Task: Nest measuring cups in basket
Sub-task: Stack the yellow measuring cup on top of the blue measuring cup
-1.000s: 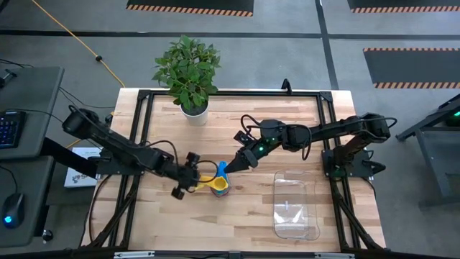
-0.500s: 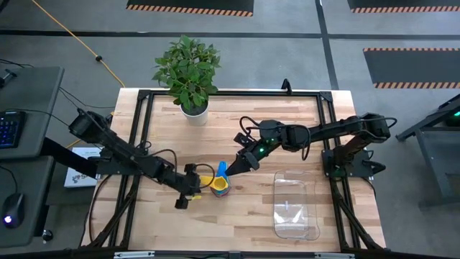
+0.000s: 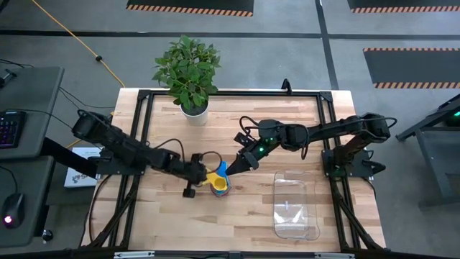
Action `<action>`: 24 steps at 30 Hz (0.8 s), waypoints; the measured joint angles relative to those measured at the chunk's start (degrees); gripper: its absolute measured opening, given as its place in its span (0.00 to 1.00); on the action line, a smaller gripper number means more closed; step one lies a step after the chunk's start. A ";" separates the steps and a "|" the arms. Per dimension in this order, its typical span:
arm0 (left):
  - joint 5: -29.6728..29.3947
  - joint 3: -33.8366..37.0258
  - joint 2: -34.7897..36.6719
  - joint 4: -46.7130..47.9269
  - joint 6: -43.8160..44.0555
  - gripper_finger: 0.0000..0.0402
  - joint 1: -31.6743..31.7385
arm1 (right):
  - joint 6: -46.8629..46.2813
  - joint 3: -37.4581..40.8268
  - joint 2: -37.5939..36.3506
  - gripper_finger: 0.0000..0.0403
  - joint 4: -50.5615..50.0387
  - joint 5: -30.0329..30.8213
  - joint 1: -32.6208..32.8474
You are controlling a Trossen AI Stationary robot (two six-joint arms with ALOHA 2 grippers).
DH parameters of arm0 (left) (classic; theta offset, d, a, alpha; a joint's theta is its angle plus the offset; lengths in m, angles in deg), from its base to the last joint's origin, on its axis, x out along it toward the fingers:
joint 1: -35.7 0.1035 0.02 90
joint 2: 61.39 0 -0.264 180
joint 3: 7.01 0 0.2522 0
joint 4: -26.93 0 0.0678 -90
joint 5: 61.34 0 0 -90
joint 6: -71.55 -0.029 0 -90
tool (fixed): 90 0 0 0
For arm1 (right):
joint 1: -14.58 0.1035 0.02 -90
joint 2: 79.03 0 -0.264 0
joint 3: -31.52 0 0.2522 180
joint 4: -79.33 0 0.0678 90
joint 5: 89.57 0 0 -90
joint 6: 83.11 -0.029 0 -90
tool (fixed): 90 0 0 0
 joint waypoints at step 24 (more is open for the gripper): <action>1.08 -6.88 0.00 2.19 -15.04 0.00 12.44 | 1.09 0.00 0.00 0.38 -0.60 0.72 0.00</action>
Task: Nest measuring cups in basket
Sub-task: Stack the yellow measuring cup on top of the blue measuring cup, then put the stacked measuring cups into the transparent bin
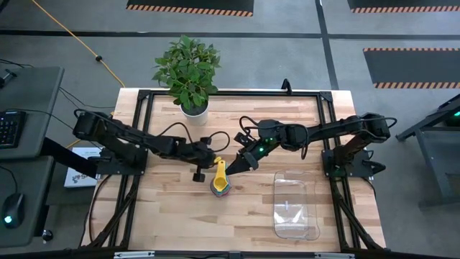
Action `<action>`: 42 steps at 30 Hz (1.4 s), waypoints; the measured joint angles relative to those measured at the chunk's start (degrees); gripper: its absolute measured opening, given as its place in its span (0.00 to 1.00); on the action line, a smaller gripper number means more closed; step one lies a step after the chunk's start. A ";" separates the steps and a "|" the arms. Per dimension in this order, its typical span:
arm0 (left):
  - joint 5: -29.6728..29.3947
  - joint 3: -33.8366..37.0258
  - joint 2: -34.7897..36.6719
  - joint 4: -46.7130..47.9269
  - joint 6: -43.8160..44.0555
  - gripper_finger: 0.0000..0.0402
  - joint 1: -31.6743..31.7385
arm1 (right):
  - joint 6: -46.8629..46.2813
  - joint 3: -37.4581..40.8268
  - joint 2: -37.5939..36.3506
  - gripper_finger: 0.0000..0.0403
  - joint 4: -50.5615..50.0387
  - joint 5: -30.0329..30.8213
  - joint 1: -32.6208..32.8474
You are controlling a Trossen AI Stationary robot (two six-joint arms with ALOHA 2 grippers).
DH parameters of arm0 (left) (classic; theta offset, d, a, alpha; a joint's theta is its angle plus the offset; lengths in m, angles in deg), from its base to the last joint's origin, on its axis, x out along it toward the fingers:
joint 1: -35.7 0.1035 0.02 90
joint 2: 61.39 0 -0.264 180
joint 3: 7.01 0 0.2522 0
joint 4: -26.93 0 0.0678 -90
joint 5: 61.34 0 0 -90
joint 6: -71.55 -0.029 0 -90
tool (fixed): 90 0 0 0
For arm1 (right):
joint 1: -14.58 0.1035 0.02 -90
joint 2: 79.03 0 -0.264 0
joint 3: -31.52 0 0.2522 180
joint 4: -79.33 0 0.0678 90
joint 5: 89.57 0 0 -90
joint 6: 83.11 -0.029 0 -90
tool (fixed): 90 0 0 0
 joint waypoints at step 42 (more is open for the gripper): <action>-2.54 -1.60 37.66 3.92 20.11 0.00 2.64 | 33.04 0.00 -13.77 0.38 -32.97 -3.36 -3.98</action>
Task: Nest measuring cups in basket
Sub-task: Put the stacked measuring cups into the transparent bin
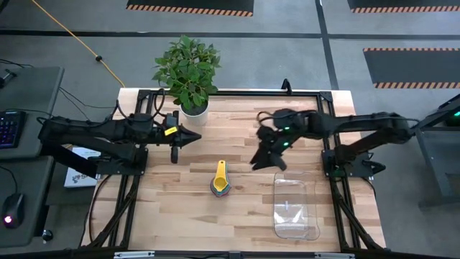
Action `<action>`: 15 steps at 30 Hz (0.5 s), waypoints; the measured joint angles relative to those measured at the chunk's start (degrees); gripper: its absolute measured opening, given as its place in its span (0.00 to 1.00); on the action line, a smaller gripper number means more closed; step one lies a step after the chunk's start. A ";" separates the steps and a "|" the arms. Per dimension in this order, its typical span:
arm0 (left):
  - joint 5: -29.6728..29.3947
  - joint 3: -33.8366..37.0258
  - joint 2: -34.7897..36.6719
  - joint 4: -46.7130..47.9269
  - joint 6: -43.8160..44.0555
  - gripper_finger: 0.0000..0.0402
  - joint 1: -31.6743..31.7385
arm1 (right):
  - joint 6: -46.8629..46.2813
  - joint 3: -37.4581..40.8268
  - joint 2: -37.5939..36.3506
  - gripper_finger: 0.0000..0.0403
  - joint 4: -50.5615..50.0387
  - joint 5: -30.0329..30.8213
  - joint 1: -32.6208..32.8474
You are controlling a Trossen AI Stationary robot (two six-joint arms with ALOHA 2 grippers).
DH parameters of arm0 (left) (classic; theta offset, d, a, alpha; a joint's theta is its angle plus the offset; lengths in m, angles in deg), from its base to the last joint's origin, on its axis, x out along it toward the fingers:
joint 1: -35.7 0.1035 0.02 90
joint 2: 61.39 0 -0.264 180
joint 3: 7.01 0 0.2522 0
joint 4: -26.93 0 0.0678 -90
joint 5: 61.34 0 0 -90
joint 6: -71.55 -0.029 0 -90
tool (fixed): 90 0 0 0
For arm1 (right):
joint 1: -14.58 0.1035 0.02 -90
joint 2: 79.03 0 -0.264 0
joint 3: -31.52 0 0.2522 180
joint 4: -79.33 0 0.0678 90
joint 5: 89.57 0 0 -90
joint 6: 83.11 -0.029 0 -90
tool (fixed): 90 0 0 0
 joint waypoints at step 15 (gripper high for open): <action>-3.90 -0.02 -0.88 -0.36 0.08 0.00 0.00 | -0.45 2.28 -24.21 0.38 -23.42 33.14 5.71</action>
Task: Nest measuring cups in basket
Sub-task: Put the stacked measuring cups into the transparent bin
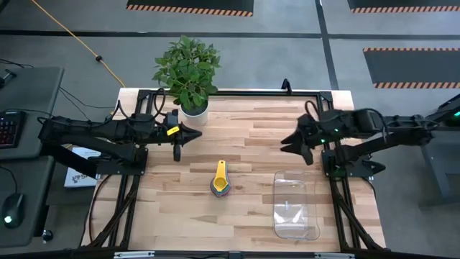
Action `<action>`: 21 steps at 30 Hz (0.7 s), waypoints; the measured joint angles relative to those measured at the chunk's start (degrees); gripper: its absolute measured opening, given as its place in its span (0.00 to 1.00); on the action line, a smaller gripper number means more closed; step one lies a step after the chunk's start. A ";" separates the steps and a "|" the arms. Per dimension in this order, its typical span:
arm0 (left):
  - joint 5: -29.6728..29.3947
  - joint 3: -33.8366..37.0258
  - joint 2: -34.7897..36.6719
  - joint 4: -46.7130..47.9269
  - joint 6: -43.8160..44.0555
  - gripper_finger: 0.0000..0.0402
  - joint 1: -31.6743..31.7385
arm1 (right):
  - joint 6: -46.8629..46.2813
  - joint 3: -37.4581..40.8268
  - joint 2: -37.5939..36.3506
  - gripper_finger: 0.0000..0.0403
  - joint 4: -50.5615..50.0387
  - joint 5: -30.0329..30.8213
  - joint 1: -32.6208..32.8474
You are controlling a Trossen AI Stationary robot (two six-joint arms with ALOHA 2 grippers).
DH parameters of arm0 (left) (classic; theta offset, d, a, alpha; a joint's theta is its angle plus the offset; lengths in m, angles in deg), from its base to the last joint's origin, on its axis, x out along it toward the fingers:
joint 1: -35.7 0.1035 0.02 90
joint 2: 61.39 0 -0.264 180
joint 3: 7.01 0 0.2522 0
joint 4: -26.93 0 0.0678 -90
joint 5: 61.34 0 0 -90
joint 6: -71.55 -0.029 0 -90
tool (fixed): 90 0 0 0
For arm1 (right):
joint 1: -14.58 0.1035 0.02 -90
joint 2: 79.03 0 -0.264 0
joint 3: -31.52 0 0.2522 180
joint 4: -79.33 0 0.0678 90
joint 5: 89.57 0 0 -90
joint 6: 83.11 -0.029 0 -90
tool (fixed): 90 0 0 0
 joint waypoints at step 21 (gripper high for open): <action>-1.72 -0.04 0.02 0.43 2.21 0.00 0.00 | -41.78 34.38 1.80 0.56 53.10 10.85 4.38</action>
